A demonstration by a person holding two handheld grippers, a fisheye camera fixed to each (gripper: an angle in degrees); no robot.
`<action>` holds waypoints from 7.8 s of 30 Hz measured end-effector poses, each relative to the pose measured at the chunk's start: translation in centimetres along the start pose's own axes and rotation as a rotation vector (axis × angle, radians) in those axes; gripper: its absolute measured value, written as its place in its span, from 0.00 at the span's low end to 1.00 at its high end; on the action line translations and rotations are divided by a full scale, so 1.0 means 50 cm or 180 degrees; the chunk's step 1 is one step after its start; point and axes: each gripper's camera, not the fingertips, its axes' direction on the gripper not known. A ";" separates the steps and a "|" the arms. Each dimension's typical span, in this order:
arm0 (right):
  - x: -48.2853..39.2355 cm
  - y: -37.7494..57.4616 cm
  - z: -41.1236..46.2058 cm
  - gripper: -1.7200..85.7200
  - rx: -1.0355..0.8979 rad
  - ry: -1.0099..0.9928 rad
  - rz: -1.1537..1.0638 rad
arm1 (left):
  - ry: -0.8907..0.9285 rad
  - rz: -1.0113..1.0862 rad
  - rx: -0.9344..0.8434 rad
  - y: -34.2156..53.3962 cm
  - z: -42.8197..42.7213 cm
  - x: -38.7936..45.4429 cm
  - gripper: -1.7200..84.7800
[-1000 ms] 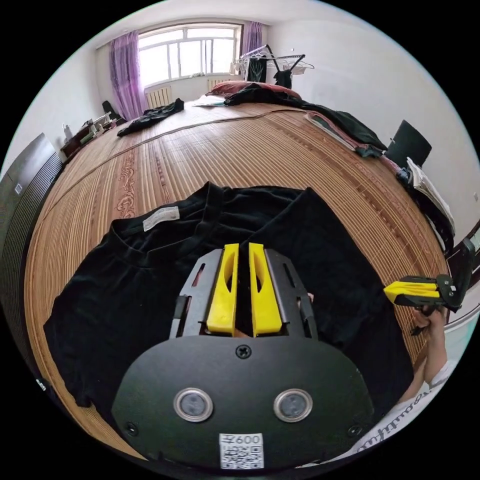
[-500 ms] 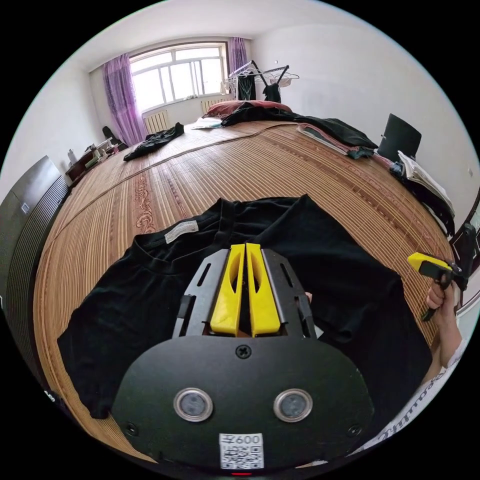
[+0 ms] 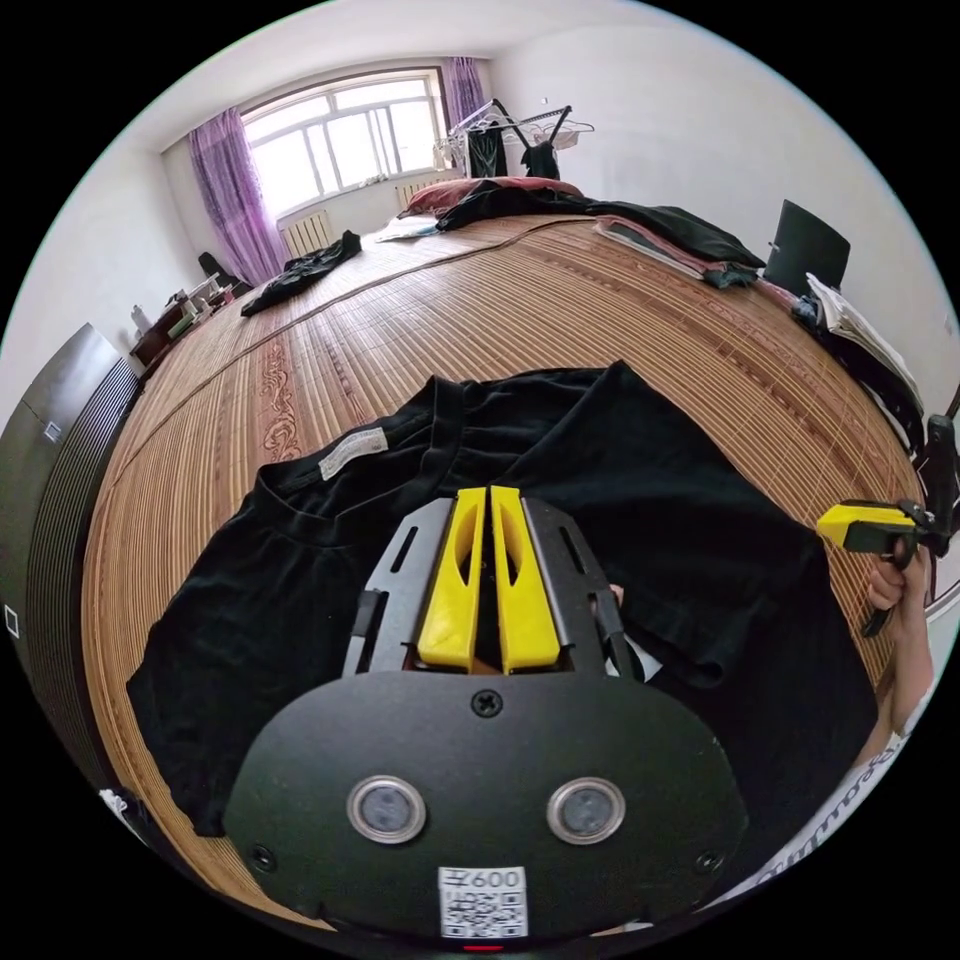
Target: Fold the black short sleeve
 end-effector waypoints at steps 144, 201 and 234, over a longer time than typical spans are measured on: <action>-0.302 0.170 0.052 0.01 -0.0967 0.0398 -0.0490 | 0.0103 0.1421 -0.0144 0.228 0.564 -0.003 0.03; -0.074 -0.132 -0.249 0.01 -0.1990 -0.0931 -0.0914 | -0.0516 0.1444 0.0120 0.481 0.585 0.075 0.03; -0.104 0.000 -0.189 0.01 -0.3392 -0.1764 -0.1638 | -0.0531 0.1455 0.0126 0.239 0.475 0.179 0.03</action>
